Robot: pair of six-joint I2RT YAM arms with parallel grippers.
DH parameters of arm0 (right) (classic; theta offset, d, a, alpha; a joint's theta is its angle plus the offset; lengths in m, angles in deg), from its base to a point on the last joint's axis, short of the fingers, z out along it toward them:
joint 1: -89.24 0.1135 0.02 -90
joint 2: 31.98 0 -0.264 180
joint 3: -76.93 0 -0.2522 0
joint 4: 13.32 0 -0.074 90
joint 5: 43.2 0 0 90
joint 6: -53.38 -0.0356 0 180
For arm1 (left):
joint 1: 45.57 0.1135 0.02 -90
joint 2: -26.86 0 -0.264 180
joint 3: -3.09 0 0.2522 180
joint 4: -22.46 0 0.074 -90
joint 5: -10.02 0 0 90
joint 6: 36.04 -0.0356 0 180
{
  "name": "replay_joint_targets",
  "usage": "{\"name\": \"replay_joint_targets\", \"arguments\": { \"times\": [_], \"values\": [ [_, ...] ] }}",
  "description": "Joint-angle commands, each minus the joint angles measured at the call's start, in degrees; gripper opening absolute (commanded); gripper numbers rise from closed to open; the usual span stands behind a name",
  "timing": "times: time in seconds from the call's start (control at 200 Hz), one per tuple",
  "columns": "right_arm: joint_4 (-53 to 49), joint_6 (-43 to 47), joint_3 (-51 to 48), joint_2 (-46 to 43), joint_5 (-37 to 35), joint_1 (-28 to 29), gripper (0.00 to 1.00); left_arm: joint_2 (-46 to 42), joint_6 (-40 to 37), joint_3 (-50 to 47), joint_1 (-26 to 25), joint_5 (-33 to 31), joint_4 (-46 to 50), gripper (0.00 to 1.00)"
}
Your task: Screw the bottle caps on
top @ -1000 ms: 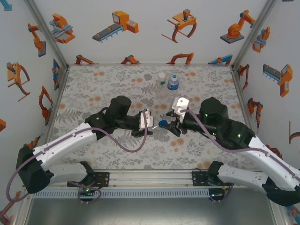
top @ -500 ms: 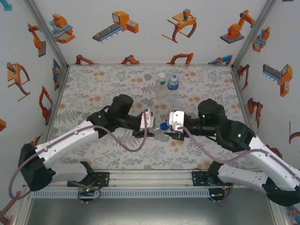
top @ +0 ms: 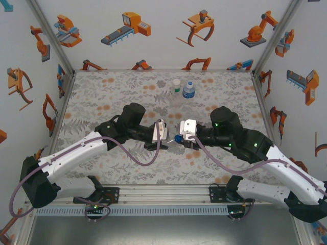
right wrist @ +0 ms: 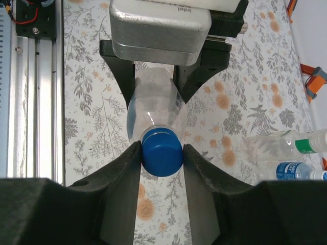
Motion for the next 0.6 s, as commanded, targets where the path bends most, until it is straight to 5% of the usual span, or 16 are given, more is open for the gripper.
{"name": "replay_joint_targets", "arguments": {
  "times": [0.0,0.205,0.355,0.596],
  "values": [
    [1.3,-2.5,0.3,0.0,-1.2,-0.2,0.34,-0.4,-1.2,1.9,-0.1,2.2,0.7,0.00],
    [5.5,-15.6,-1.1,-0.4,-6.6,-0.2,0.21,-0.7,-0.7,1.5,-0.1,1.5,0.1,0.00],
    [10.6,-46.4,-3.8,0.1,-20.5,-0.2,0.00,-0.5,0.0,1.3,-0.1,-0.5,-0.5,0.00],
    [7.5,-88.2,-6.7,-0.9,-31.8,-0.2,0.00,-0.2,1.8,0.2,-0.2,-6.5,-4.5,0.00]
  ]
}}
